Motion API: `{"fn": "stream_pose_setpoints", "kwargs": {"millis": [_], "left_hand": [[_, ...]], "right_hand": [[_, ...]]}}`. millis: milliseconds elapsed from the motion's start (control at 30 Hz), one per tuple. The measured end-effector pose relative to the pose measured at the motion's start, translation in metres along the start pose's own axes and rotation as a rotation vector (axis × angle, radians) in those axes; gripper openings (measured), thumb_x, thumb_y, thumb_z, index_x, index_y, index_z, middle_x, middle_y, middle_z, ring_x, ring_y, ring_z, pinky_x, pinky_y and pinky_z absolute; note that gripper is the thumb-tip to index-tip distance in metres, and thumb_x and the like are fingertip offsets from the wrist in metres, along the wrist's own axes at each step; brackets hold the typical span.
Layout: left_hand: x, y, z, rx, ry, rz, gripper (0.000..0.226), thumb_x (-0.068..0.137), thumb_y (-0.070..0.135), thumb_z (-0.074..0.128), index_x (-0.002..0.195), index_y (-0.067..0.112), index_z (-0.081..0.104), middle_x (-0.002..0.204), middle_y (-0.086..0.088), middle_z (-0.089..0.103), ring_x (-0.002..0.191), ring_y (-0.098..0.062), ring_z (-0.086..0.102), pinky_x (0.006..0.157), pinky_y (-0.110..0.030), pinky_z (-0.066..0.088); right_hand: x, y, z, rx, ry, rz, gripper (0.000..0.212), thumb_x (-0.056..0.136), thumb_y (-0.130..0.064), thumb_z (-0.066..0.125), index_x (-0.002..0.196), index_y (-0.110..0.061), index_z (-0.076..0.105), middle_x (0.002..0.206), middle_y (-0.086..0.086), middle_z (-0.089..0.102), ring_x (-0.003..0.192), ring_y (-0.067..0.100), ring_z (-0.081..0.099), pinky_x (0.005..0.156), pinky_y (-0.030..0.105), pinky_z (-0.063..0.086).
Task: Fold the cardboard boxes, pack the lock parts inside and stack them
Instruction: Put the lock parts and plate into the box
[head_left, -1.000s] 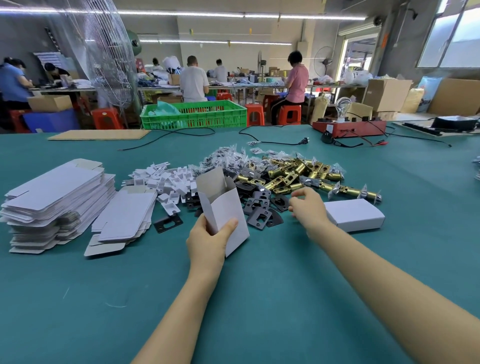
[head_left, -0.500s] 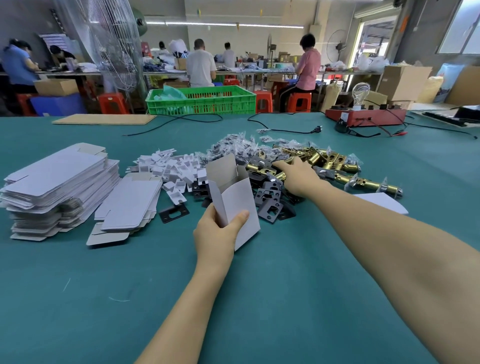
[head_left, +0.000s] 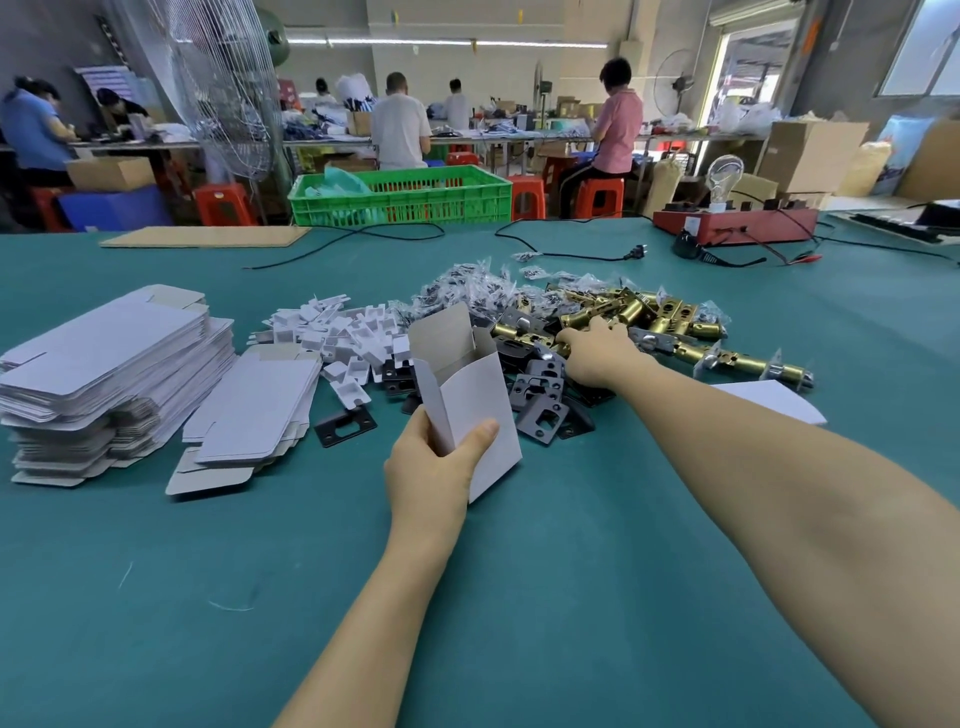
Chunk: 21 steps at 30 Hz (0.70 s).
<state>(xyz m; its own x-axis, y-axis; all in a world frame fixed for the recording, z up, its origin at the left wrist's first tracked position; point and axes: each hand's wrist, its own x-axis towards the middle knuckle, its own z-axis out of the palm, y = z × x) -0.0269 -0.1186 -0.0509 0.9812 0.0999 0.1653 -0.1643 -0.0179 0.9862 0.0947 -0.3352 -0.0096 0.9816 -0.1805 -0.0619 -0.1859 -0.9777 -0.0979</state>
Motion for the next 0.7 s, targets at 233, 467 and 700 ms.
{"fn": "stream_pose_setpoints", "kwargs": {"millis": [233, 467, 700], "left_hand": [[0.000, 0.000, 0.000, -0.018, 0.001, 0.004, 0.022, 0.081, 0.025, 0.079, 0.089, 0.038, 0.063, 0.086, 0.025, 0.070, 0.084, -0.003, 0.067, 0.082, -0.036, 0.057], [0.001, 0.000, 0.000, -0.018, 0.001, 0.013, 0.023, 0.080, 0.023, 0.079, 0.088, 0.038, 0.064, 0.085, 0.023, 0.071, 0.085, -0.008, 0.068, 0.083, -0.038, 0.058], [0.001, 0.000, -0.001, 0.003, -0.015, 0.022, 0.022, 0.081, 0.022, 0.079, 0.088, 0.036, 0.063, 0.085, 0.026, 0.070, 0.078, 0.000, 0.066, 0.081, -0.036, 0.057]], "right_hand": [[-0.009, 0.000, 0.007, 0.104, 0.166, -0.049, 0.034, 0.095, -0.007, 0.035, 0.123, -0.020, 0.048, 0.120, 0.019, 0.043, 0.100, 0.035, 0.040, 0.074, 0.039, 0.036], [-0.015, -0.003, 0.004, 0.381, 0.179, -0.043, 0.021, 0.098, -0.024, 0.037, 0.092, -0.012, 0.053, 0.097, 0.015, 0.057, 0.092, 0.024, 0.047, 0.070, 0.034, 0.039], [-0.019, 0.001, 0.004, 0.783, 0.149, 0.142, 0.018, 0.081, -0.003, 0.060, 0.095, -0.010, 0.050, 0.084, 0.005, 0.053, 0.071, 0.020, 0.049, 0.056, 0.028, 0.041]]}}
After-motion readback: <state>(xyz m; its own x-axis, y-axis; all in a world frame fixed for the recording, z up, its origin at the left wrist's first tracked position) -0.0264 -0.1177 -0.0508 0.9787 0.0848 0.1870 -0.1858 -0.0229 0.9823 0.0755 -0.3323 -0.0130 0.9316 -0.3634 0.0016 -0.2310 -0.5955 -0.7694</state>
